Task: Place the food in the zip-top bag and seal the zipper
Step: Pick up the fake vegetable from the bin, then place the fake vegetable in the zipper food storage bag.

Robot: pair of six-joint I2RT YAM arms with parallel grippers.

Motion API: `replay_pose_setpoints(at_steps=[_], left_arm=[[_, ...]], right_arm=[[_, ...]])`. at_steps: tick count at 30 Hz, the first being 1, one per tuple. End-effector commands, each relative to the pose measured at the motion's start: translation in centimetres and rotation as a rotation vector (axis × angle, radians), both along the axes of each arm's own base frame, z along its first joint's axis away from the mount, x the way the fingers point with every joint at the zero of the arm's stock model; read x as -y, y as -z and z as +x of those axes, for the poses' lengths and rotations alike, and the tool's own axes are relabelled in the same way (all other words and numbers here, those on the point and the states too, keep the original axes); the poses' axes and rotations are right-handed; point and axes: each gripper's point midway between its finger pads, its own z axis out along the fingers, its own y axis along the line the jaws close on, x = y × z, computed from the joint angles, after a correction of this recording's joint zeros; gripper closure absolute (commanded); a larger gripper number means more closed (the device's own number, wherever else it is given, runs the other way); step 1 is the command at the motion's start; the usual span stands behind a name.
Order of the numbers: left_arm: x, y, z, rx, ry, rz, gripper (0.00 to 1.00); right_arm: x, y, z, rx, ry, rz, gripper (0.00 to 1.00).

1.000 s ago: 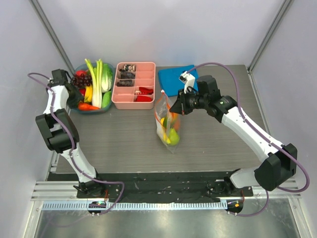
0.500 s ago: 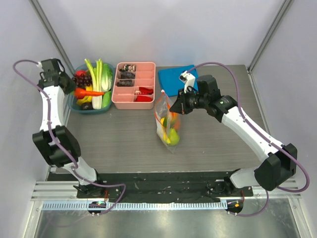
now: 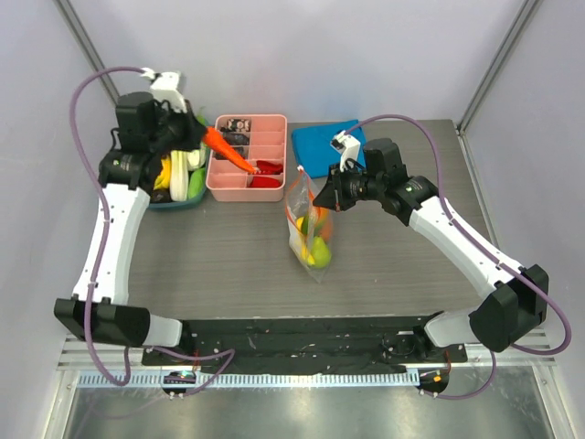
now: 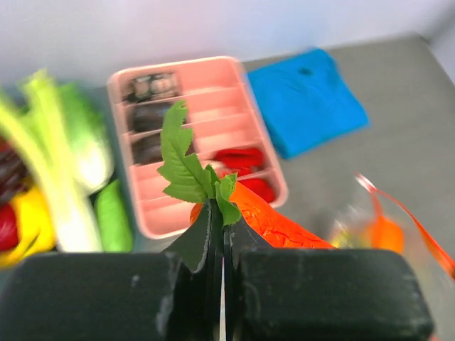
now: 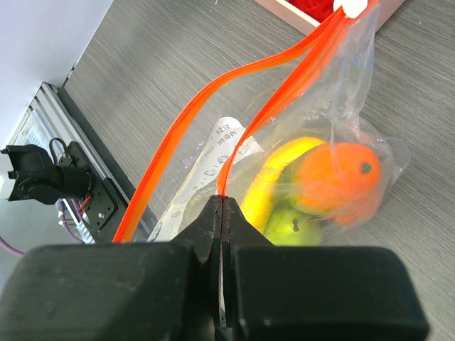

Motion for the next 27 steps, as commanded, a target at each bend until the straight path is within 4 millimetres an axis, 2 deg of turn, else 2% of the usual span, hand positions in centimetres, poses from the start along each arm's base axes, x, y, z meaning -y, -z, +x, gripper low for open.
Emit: replay_pose_setpoints(at_steps=[1,2,4,5,7,8,10,11,14,15,17,19,21,22,27], left_arm=[[6.1,-4.2,-3.9,0.265,0.316,0.129,1.0],[7.9,-4.4,-4.8,0.306,0.383,0.174,1.0],[9.7,-4.6,-6.0,0.352,0.432,0.204,1.0],[11.5,-4.7,-6.9,0.368,0.483,0.209,1.0],[12.8,-4.4,-7.4,0.377,0.521,0.226,1.0],[14.4,-4.1,-8.3,0.394,0.569,0.248,1.0],[15.7,-4.1,-8.6,0.424,0.589,0.264,1.0],[17.1,-3.6,-9.4,0.434,0.632,0.277,1.0],[19.0,-2.9,-9.7,0.471,0.662,0.331,1.0],[20.2,-2.3,-10.5,0.486,0.705,0.359,1.0],[21.4,-1.8,-10.4,0.507,0.703,0.382,1.0],[23.0,-0.6,-11.3,0.514,0.737,0.406,1.0],[23.8,0.6,-11.4,0.498,0.73,0.425,1.0],[24.6,1.5,-12.4,0.483,0.764,0.421,1.0],[25.1,5.8,-14.8,0.371,0.84,0.409,0.98]], right_arm=[[0.2,-1.9,0.1,0.055,0.001,0.022,0.99],[0.2,-1.8,0.0,0.051,0.001,0.023,0.99],[0.3,-1.9,-0.3,0.052,-0.002,0.027,0.99],[0.3,-1.9,-0.4,0.045,-0.001,0.03,0.99],[0.3,-1.8,-0.7,0.033,-0.001,0.036,0.99],[0.4,-1.8,-0.7,0.027,0.004,0.039,0.99],[0.4,-1.8,-1.0,0.022,-0.002,0.043,0.99],[0.4,-1.8,-1.0,0.024,-0.001,0.045,0.99],[0.4,-2.0,-1.2,0.025,-0.003,0.049,0.99],[0.4,-2.1,-1.2,0.024,-0.002,0.051,0.99],[0.5,-2.2,-1.3,0.025,0.001,0.054,0.99],[0.5,-2.2,-1.5,0.013,0.005,0.062,0.99],[0.4,-2.4,-1.8,0.008,0.005,0.073,0.99],[0.5,-2.3,-1.8,0.005,0.01,0.076,0.99],[0.9,-2.6,-1.8,0.022,0.033,0.075,0.99]])
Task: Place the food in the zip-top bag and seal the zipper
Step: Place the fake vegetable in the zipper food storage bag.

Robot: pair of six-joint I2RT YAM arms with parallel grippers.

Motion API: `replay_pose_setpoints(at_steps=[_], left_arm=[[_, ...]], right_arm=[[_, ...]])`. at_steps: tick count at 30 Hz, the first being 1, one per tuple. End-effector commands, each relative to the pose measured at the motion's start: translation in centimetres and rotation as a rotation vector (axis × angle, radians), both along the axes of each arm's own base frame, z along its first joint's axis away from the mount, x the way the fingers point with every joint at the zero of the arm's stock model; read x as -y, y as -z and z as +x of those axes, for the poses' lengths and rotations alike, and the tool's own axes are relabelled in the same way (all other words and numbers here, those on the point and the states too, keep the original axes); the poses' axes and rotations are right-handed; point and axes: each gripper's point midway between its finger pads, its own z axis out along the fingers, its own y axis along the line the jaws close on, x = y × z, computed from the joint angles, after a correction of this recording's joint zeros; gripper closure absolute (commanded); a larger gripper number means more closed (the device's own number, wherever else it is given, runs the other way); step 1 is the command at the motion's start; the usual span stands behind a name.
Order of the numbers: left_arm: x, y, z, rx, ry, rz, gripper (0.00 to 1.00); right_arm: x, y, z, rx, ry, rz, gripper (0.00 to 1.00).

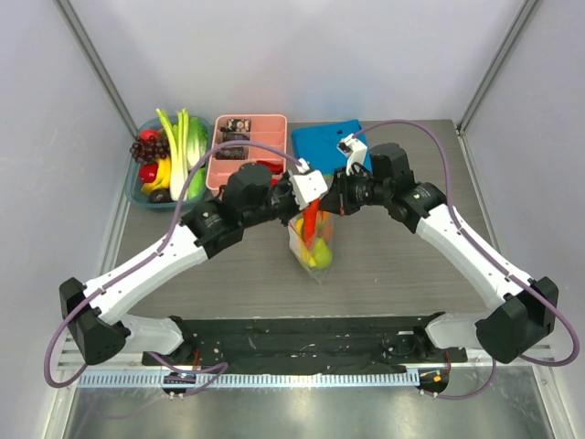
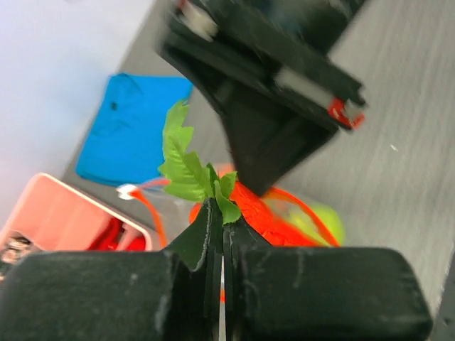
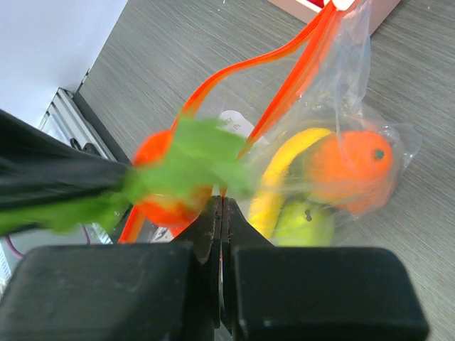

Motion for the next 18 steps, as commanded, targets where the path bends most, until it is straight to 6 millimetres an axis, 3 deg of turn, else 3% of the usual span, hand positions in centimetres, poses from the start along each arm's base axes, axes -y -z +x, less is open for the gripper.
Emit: replay_pose_setpoints(at_steps=[1,3,4,5,6,10,11,13,14,16,17,18], left_arm=[[-0.3,0.7,-0.8,-0.041,-0.021,-0.019,0.93],[-0.6,3.0,-1.5,-0.139,-0.03,0.035,0.74],[-0.3,2.8,-2.0,-0.175,-0.013,0.032,0.63],[-0.2,3.2,-2.3,-0.208,-0.007,0.045,0.35],[-0.5,4.4,-2.4,-0.259,-0.028,0.083,0.27],[-1.6,2.2,-1.0,-0.336,-0.124,0.019,0.17],[-3.1,0.8,0.7,-0.353,-0.193,-0.042,0.09],[-5.2,-0.8,2.4,-0.37,-0.265,-0.109,0.06],[-7.7,-2.3,4.6,-0.386,-0.366,-0.184,0.05],[-10.7,-3.4,7.1,-0.398,-0.477,-0.238,0.05],[-14.4,-4.4,9.3,-0.38,-0.611,-0.284,0.06],[-16.1,-4.5,10.4,-0.369,-0.678,-0.291,0.07]], right_arm=[[0.3,-2.3,-0.4,0.056,0.015,0.044,0.99],[0.5,-2.1,-0.5,0.051,0.019,0.043,0.99],[0.5,-2.2,-0.6,0.054,0.017,0.044,0.99],[0.4,-2.3,-0.6,0.056,0.014,0.047,0.99],[0.5,-2.2,-0.6,0.059,0.013,0.046,0.99],[0.4,-2.1,-0.7,0.065,0.003,0.044,0.99],[0.4,-2.0,-0.6,0.066,0.002,0.041,0.99],[0.4,-2.1,-0.6,0.073,-0.005,0.039,0.99],[0.4,-2.1,-0.6,0.072,-0.004,0.039,0.99],[0.5,-2.2,-0.5,0.081,-0.004,0.035,0.99],[0.5,-2.3,-0.5,0.085,-0.002,0.036,0.99],[0.5,-2.2,-0.5,0.087,-0.001,0.033,0.99]])
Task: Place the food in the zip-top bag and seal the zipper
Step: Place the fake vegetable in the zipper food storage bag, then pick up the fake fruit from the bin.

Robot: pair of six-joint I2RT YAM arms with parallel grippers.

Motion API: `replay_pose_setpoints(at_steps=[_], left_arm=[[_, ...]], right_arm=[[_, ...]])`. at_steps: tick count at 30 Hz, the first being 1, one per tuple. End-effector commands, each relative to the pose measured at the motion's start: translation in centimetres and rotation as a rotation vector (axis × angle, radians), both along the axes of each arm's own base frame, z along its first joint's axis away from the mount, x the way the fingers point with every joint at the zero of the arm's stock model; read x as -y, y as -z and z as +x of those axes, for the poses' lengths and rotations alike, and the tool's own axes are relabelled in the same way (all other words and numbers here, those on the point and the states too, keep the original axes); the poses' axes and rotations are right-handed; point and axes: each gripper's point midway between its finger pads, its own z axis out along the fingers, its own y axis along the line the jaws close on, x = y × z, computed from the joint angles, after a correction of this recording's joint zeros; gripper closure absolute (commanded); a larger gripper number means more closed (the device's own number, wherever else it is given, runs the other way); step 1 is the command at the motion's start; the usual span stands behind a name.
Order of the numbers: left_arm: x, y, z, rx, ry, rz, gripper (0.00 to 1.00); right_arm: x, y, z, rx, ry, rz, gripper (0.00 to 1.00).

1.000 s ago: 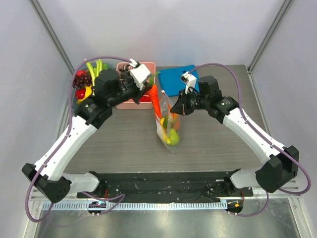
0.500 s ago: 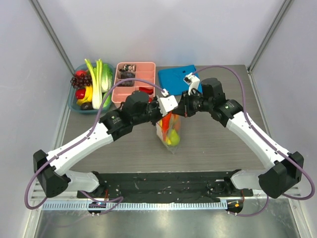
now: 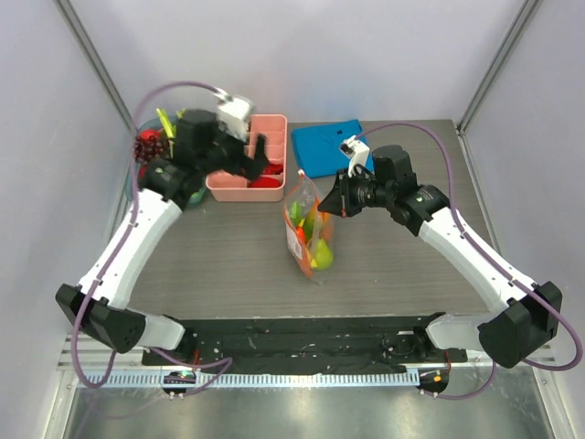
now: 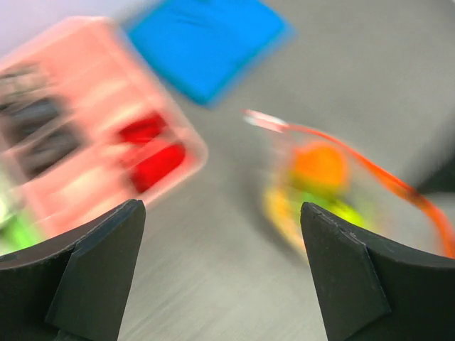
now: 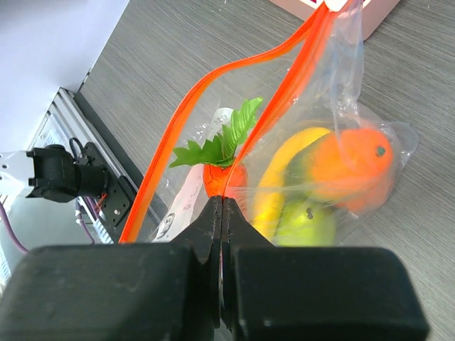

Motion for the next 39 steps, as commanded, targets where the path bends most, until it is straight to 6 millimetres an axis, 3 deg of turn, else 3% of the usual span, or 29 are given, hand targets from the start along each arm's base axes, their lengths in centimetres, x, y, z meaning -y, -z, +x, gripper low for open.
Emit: replay_pose_setpoints(at_steps=[1,4,5,7,8,9,12,14,15,16,18,20,22,27,28,29,32,35,38,39], left_arm=[[-9.1,-4.2,5.3,0.021,-0.38,-0.102,0.08],[-17.8,-4.3,9.4,0.023,-0.69,-0.148,0.13],[-20.0,-3.1,10.9,-0.009,-0.774,-0.161,0.17],[-25.7,-3.3,12.4,-0.013,-0.934,-0.218,0.22],[-26.9,-1.3,13.7,-0.056,-0.958,-0.199,0.22],[-29.0,-1.6,14.2,-0.041,-0.967,-0.192,0.22],[-31.0,1.1,16.2,-0.083,-0.911,-0.16,0.19],[-32.7,1.7,17.0,-0.056,-0.847,-0.044,0.16],[-33.9,3.9,17.7,-0.09,-0.864,0.014,0.16],[-34.8,3.9,18.2,-0.065,-0.836,0.089,0.15],[-36.1,6.5,19.2,-0.099,-0.829,0.164,0.16],[-37.1,7.9,20.0,-0.099,-0.804,0.25,0.17],[-37.6,10.0,21.0,-0.115,-0.775,0.284,0.19],[-38.4,12.6,23.3,-0.094,-0.729,0.35,0.18],[-38.6,14.2,23.8,-0.115,-0.724,0.36,0.19],[-38.9,13.9,24.4,-0.099,-0.73,0.364,0.19],[-39.2,15.8,25.6,-0.105,-0.71,0.38,0.19],[-39.3,16.4,26.7,-0.092,-0.714,0.373,0.18],[-39.2,15.6,27.3,-0.061,-0.72,0.35,0.22],[-39.3,15.1,27.7,-0.04,-0.726,0.34,0.28]], right_arm=[[0.1,-2.0,0.1,0.076,-0.006,0.028,0.99],[0.0,-2.0,0.1,0.074,-0.011,0.029,0.99],[0.0,-2.0,0.2,0.075,-0.011,0.028,0.99],[0.0,-1.9,0.3,0.079,-0.013,0.024,0.99],[0.0,-1.9,0.4,0.082,-0.012,0.022,0.99],[0.0,-1.9,0.4,0.079,-0.011,0.022,0.99],[-0.1,-2.0,0.4,0.09,-0.018,0.019,0.99],[-0.1,-2.2,0.4,0.1,-0.028,0.02,0.99],[-0.1,-2.3,0.3,0.102,-0.032,0.02,0.99],[-0.1,-2.1,0.4,0.099,-0.031,0.017,0.99],[-0.1,-2.0,0.4,0.1,-0.03,0.012,0.99],[0.0,-2.0,0.6,0.099,-0.023,0.011,0.99],[0.0,-1.8,0.7,0.093,-0.019,0.01,0.99],[0.0,-1.8,1.1,0.084,-0.013,0.011,0.99],[0.0,-1.7,1.1,0.082,-0.013,0.009,0.99],[0.0,-1.7,1.2,0.078,-0.011,0.01,0.99],[0.0,-1.6,1.3,0.072,-0.007,0.009,0.99],[0.0,-1.4,1.3,0.066,-0.004,0.008,0.99],[-0.1,-1.2,1.4,0.057,-0.001,0.005,0.99],[-0.1,-1.2,1.5,0.056,-0.001,0.005,0.99]])
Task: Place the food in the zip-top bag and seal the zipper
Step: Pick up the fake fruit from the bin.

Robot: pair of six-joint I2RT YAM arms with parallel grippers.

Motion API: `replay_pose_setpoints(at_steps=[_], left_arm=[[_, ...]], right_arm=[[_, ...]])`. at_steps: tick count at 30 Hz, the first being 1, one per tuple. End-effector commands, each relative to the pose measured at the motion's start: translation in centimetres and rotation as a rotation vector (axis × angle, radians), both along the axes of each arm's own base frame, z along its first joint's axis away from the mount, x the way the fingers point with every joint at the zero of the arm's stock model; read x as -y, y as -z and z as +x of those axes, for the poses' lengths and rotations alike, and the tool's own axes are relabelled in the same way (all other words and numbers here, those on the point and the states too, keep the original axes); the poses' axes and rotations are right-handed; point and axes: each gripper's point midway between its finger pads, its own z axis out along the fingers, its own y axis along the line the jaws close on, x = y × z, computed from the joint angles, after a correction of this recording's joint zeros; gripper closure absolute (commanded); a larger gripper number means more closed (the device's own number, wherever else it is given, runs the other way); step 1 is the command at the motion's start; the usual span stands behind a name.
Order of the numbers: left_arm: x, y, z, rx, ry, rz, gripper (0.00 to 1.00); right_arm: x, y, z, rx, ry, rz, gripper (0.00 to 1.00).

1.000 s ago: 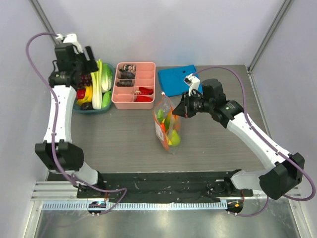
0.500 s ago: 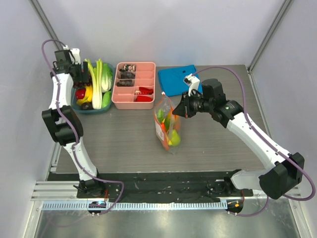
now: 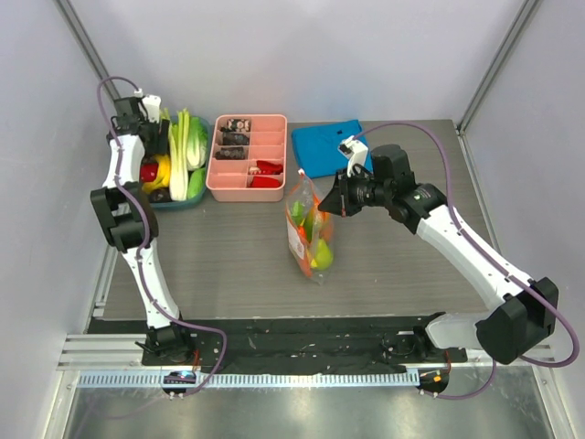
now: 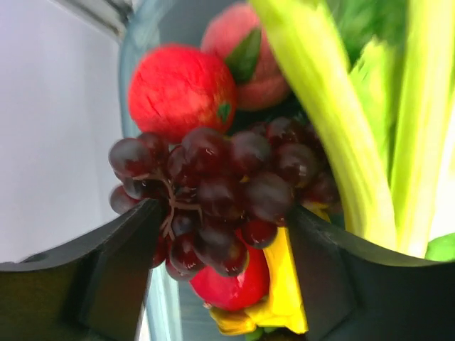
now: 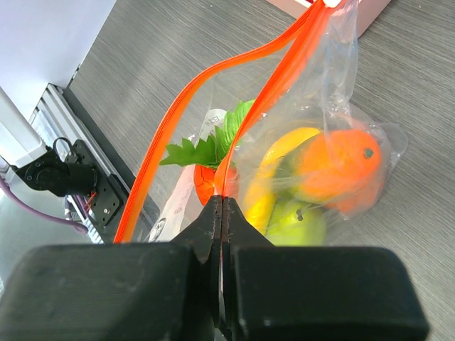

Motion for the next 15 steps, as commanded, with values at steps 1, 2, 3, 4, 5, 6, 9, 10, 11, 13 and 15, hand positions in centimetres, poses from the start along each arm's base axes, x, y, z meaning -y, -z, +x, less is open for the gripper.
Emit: replay_pose_setpoints(at_steps=[1,2,3,4,5,6,9,10,11,13,15], left_arm=[[-0.8,-3.7,2.3,0.142,0.002,0.032,0.32],[-0.6,-4.0,2.4,0.151,0.006,0.027,0.37],[-0.5,-4.7,2.4,0.168,0.013,0.019,0.48],[-0.4,-4.8,2.3,0.167,0.016,0.016,0.54],[-0.4,-4.8,2.2,0.168,0.02,0.015,0.64],[-0.3,-5.2,2.1,0.171,0.024,0.014,0.69],[-0.6,-5.3,1.6,0.158,0.02,0.005,0.81],[-0.9,-5.4,1.5,0.159,0.014,0.0,0.85],[-1.1,-5.6,1.2,0.158,0.007,-0.002,0.92],[-1.2,-6.5,0.7,0.164,-0.005,-0.014,0.99],[-1.6,-7.2,0.1,0.172,-0.017,-0.029,1.0]], right_arm=[[-0.3,-1.9,0.9,0.046,0.002,0.027,0.99],[-0.4,-2.0,1.0,0.051,0.003,0.027,0.99],[-0.4,-1.9,1.0,0.048,0.001,0.026,0.99],[-0.4,-2.0,1.1,0.05,0.003,0.028,0.99],[-0.4,-2.0,1.1,0.051,0.003,0.025,0.99],[-0.3,-2.1,1.2,0.053,0.006,0.025,0.99],[-0.4,-2.1,1.3,0.06,0.006,0.021,0.99],[-0.4,-2.0,1.4,0.057,0.007,0.019,0.99],[-0.4,-2.1,1.4,0.059,0.006,0.02,0.99],[-0.4,-2.1,1.4,0.059,0.007,0.02,0.99],[-0.4,-2.0,1.4,0.057,0.005,0.021,0.99]])
